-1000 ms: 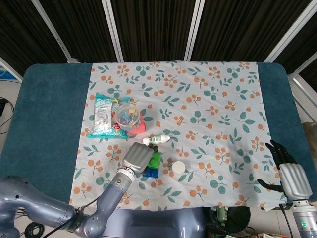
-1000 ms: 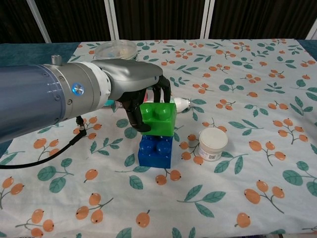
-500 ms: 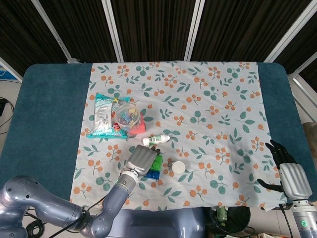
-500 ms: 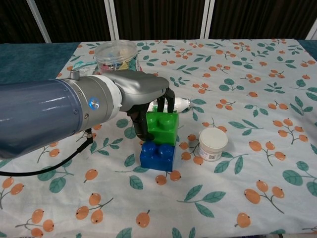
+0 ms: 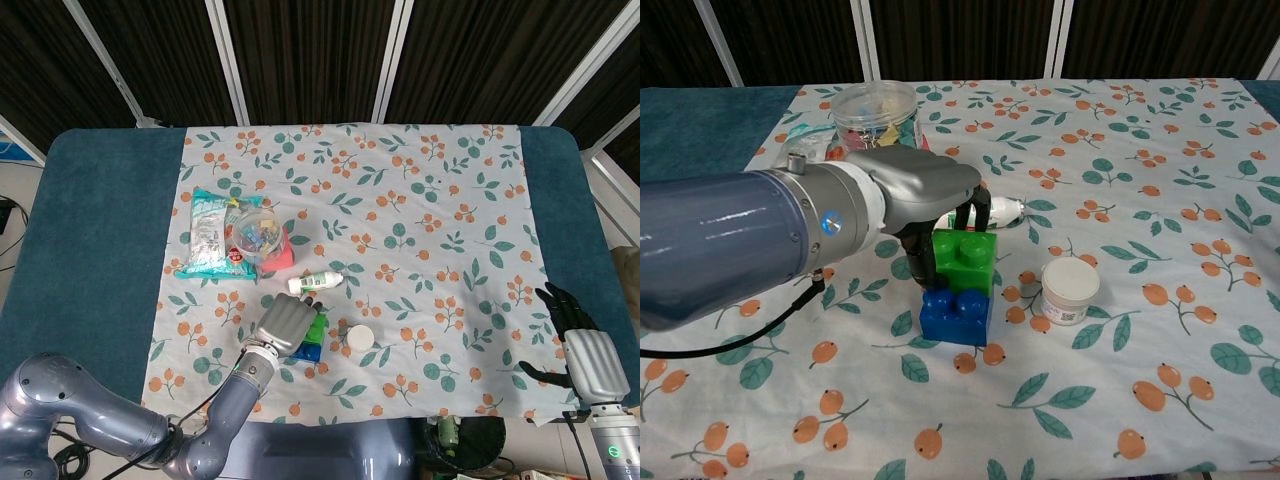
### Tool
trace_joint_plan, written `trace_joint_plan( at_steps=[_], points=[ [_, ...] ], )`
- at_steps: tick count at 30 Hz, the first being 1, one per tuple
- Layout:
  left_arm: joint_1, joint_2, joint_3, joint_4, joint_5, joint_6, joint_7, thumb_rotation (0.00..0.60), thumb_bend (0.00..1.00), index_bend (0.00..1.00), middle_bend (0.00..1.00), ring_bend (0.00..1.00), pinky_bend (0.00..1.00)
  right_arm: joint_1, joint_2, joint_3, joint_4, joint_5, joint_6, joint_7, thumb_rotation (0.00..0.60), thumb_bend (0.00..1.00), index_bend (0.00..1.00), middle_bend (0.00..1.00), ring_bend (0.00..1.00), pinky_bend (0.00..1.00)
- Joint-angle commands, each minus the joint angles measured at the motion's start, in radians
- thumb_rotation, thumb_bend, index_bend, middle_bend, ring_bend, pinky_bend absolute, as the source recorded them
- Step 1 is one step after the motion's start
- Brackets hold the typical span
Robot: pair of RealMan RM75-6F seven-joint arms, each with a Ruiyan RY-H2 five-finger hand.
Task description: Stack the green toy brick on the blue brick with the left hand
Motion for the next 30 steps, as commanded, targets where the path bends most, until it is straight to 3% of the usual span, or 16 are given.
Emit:
trace_joint_plan(
  at_steps=[1, 5, 8, 14, 19, 23, 28, 30],
  points=[
    [0.001, 0.005, -0.001, -0.006, -0.001, 0.002, -0.001, 0.6, 0.28, 0.39, 0.41, 0.38, 0.47, 0.0, 0.001, 0.0, 0.0, 0.001, -0.001, 0.002, 0.6, 0.12, 0.0, 0.0, 0.0, 0.2],
    [0.01, 0.026, -0.009, -0.033, 0.012, 0.01, -0.02, 0.6, 0.17, 0.2, 0.22, 0.21, 0.33, 0.0, 0.001, 0.0, 0.0, 0.0, 0.0, 0.001, 0.6, 0.12, 0.0, 0.0, 0.0, 0.2],
    [0.02, 0.043, -0.007, -0.051, 0.037, 0.014, -0.038, 0.6, 0.14, 0.1, 0.13, 0.12, 0.24, 0.0, 0.001, 0.0, 0.0, 0.0, 0.0, 0.0, 0.6, 0.12, 0.0, 0.0, 0.0, 0.2],
    [0.061, 0.118, 0.013, -0.123, 0.118, 0.033, -0.092, 0.6, 0.1, 0.01, 0.04, 0.02, 0.11, 0.0, 0.001, 0.0, 0.0, 0.002, -0.002, -0.003, 0.6, 0.12, 0.0, 0.0, 0.0, 0.2],
    [0.143, 0.215, 0.105, -0.179, 0.315, 0.052, -0.19, 0.6, 0.1, 0.0, 0.02, 0.02, 0.11, -0.001, 0.001, 0.0, 0.0, 0.004, -0.003, -0.005, 0.6, 0.12, 0.0, 0.0, 0.0, 0.2],
    [0.246, 0.301, 0.226, -0.189, 0.526, 0.094, -0.3, 0.6, 0.1, 0.0, 0.02, 0.02, 0.11, -0.001, 0.0, 0.0, 0.0, 0.002, -0.002, -0.011, 0.6, 0.12, 0.0, 0.0, 0.0, 0.2],
    [0.396, 0.409, 0.387, -0.106, 0.805, 0.191, -0.452, 0.6, 0.1, 0.0, 0.01, 0.01, 0.1, -0.002, -0.001, -0.001, 0.0, 0.0, 0.002, -0.021, 0.6, 0.12, 0.0, 0.0, 0.0, 0.2],
    [0.458, 0.445, 0.424, -0.066, 0.871, 0.233, -0.531, 0.6, 0.1, 0.0, 0.0, 0.0, 0.09, -0.003, -0.003, -0.002, 0.0, -0.003, 0.004, -0.026, 0.6, 0.12, 0.0, 0.0, 0.0, 0.2]
  ],
)
